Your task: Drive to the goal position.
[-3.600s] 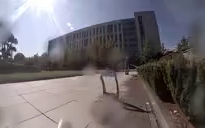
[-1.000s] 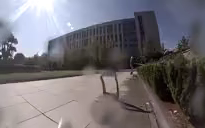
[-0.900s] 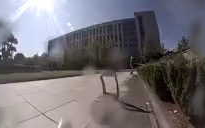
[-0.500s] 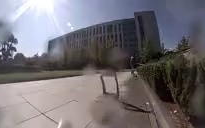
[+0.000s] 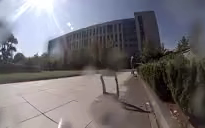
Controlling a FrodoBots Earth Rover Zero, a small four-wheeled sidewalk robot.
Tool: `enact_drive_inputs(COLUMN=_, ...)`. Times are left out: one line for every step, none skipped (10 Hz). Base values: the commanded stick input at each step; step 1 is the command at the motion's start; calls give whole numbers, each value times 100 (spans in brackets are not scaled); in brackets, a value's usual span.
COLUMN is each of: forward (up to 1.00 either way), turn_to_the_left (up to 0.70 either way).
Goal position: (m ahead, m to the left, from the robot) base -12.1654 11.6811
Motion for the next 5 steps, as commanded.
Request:
enact_drive_inputs(forward=5, turn_to_the_left=0)
enact_drive_inputs(forward=5, turn_to_the_left=0)
enact_drive_inputs(forward=5, turn_to_the_left=0)
enact_drive_inputs(forward=5, turn_to_the_left=0)
enact_drive_inputs(forward=5, turn_to_the_left=0)
